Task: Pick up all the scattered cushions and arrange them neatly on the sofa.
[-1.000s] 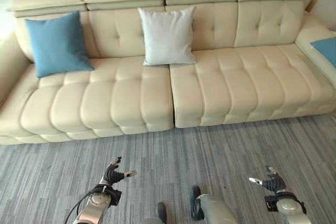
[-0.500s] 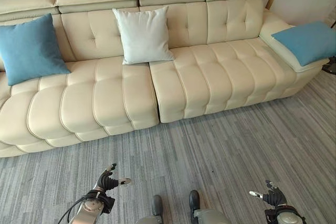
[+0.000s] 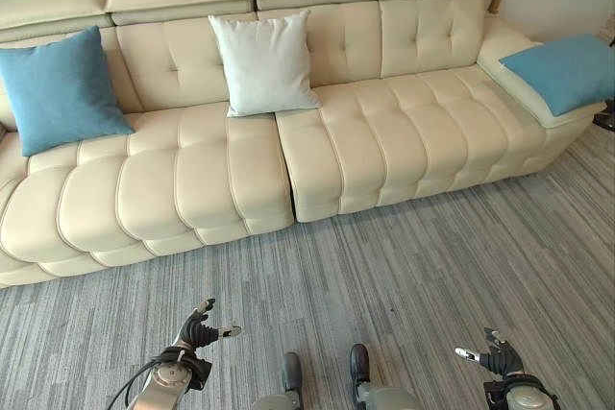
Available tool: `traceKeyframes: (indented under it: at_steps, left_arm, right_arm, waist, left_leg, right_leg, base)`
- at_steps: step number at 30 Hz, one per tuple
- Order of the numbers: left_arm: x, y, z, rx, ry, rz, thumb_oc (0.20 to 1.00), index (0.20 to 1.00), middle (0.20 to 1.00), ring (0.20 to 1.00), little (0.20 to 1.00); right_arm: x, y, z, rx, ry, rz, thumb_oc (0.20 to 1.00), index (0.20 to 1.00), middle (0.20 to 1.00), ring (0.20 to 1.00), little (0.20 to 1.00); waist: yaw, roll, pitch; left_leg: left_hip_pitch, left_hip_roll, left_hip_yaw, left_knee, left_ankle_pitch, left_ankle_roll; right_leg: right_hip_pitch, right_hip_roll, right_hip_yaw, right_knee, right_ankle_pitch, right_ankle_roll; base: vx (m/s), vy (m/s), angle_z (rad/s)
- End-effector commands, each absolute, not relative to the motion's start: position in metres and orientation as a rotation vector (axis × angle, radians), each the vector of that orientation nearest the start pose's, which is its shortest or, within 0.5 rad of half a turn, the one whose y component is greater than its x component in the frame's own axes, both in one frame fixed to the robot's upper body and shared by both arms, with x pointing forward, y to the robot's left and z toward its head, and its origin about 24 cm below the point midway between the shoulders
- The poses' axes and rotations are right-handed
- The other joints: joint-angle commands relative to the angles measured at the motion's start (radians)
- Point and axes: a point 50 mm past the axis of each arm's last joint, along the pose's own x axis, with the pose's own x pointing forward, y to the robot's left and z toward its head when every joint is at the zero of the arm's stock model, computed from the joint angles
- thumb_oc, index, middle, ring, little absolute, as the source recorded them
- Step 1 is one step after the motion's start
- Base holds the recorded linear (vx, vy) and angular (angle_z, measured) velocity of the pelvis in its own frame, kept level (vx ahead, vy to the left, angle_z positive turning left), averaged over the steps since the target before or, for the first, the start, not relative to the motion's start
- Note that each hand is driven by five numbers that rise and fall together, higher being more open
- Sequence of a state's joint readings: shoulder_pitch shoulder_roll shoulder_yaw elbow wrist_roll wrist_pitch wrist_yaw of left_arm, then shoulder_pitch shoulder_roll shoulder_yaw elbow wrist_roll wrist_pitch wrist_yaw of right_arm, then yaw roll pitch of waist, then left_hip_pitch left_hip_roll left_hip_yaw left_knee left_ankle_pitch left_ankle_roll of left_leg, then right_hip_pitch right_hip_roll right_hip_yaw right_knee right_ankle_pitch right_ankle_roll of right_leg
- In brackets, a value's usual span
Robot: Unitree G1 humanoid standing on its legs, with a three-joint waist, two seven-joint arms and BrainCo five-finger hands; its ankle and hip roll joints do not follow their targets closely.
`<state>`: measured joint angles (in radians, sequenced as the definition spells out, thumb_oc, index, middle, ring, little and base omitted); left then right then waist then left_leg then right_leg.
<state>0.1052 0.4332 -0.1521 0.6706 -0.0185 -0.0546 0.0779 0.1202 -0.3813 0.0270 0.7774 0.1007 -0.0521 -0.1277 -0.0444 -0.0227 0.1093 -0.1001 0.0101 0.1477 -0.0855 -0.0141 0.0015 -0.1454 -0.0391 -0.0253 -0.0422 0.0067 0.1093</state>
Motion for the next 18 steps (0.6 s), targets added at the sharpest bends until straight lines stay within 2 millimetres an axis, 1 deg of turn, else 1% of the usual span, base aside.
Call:
traceKeyframes:
  at_steps: [1, 2, 4, 9, 11, 12, 15, 16, 18]
  left_arm:
    - [0.177, 0.308, -0.089, 0.581, 0.796, 0.180, 1.000, 1.000, 1.000, 1.000, 1.000]
    - [0.177, 0.308, -0.089, 0.581, 0.796, 0.180, 1.000, 1.000, 1.000, 1.000, 1.000]
    - [0.178, 0.306, -0.089, 0.576, 0.790, 0.177, 1.000, 1.000, 1.000, 1.000, 1.000]
    - [0.172, 0.304, -0.092, 0.559, 0.803, 0.188, 1.000, 1.000, 1.000, 1.000, 1.000]
    - [0.171, 0.303, -0.090, 0.545, 0.784, 0.193, 1.000, 1.000, 1.000, 1.000, 1.000]
    - [0.174, 0.303, -0.086, 0.540, 0.754, 0.189, 1.000, 1.000, 1.000, 1.000, 1.000]
    - [0.176, 0.303, -0.081, 0.533, 0.726, 0.189, 1.000, 1.000, 1.000, 1.000, 1.000]
    - [0.179, 0.302, -0.076, 0.498, 0.692, 0.209, 1.000, 1.000, 1.000, 1.000, 1.000]
    - [0.181, 0.303, -0.072, 0.471, 0.667, 0.232, 1.000, 1.000, 1.000, 1.000, 1.000]
  right_arm:
    - [0.171, -0.299, -0.103, -0.454, 0.864, -0.290, 1.000, 1.000, 1.000, 1.000, 1.000]
    - [0.171, -0.299, -0.103, -0.454, 0.864, -0.290, 1.000, 1.000, 1.000, 1.000, 1.000]
    - [0.173, -0.300, -0.100, -0.516, 0.851, -0.265, 1.000, 1.000, 1.000, 1.000, 1.000]
    - [0.172, -0.300, -0.099, -0.492, 0.843, -0.282, 1.000, 1.000, 1.000, 1.000, 1.000]
    - [0.169, -0.303, -0.098, -0.481, 0.837, -0.303, 1.000, 1.000, 1.000, 1.000, 1.000]
    - [0.168, -0.304, -0.097, -0.467, 0.827, -0.317, 1.000, 1.000, 1.000, 1.000, 1.000]
    - [0.168, -0.306, -0.095, -0.457, 0.816, -0.329, 1.000, 1.000, 1.000, 1.000, 1.000]
    - [0.173, -0.305, -0.090, -0.442, 0.783, -0.341, 1.000, 1.000, 1.000, 1.000, 1.000]
    - [0.181, -0.301, -0.084, -0.428, 0.736, -0.336, 1.000, 1.000, 1.000, 1.000, 1.000]
  waist:
    - [0.037, -0.010, -0.050]
    - [0.037, -0.010, -0.050]
    - [0.034, -0.011, -0.050]
    - [0.031, -0.013, -0.050]
    - [0.030, -0.013, -0.049]
    - [0.029, -0.014, -0.045]
    - [0.027, -0.015, -0.040]
    - [0.022, -0.018, -0.026]
    - [0.024, -0.021, -0.015]
  left_leg:
    - [0.101, 0.011, 0.003, -0.002, 0.010, -0.037]
    - [0.101, 0.011, 0.003, -0.002, 0.010, -0.037]
    - [0.105, 0.012, 0.002, -0.002, 0.007, -0.038]
    - [0.112, 0.014, 0.007, -0.002, 0.003, -0.038]
    - [0.117, 0.013, 0.011, -0.002, -0.002, -0.035]
    - [0.118, 0.012, 0.014, 0.004, -0.005, -0.032]
    - [0.115, 0.012, 0.021, 0.011, -0.010, -0.028]
    - [0.096, 0.015, 0.043, 0.032, -0.020, -0.021]
    - [0.077, 0.023, 0.076, 0.049, -0.028, -0.015]
  right_leg:
    - [0.136, -0.035, -0.105, 0.004, -0.017, 0.018]
    - [0.136, -0.035, -0.105, 0.004, -0.017, 0.018]
    - [0.143, -0.035, -0.105, -0.001, -0.018, 0.017]
    - [0.152, -0.035, -0.104, -0.005, -0.020, 0.018]
    - [0.155, -0.036, -0.097, -0.008, -0.020, 0.019]
    - [0.154, -0.035, -0.091, -0.008, -0.018, 0.020]
    - [0.145, -0.035, -0.078, -0.004, -0.015, 0.021]
    - [0.112, -0.033, -0.052, 0.010, -0.007, 0.026]
    - [0.070, -0.030, -0.031, 0.040, -0.002, 0.027]
  base:
    - [0.05, 0.000, 0.11]
    - [0.03, -0.006, 0.11]
    - [0.05, -0.014, 0.20]
    - [0.04, -0.003, 0.08]
    - [0.05, 0.006, -0.01]
    - [0.02, 0.002, -0.04]
    - [-0.01, 0.008, -0.10]
    - [-0.10, 0.015, -0.17]
    - [-0.13, -0.006, -1.32]
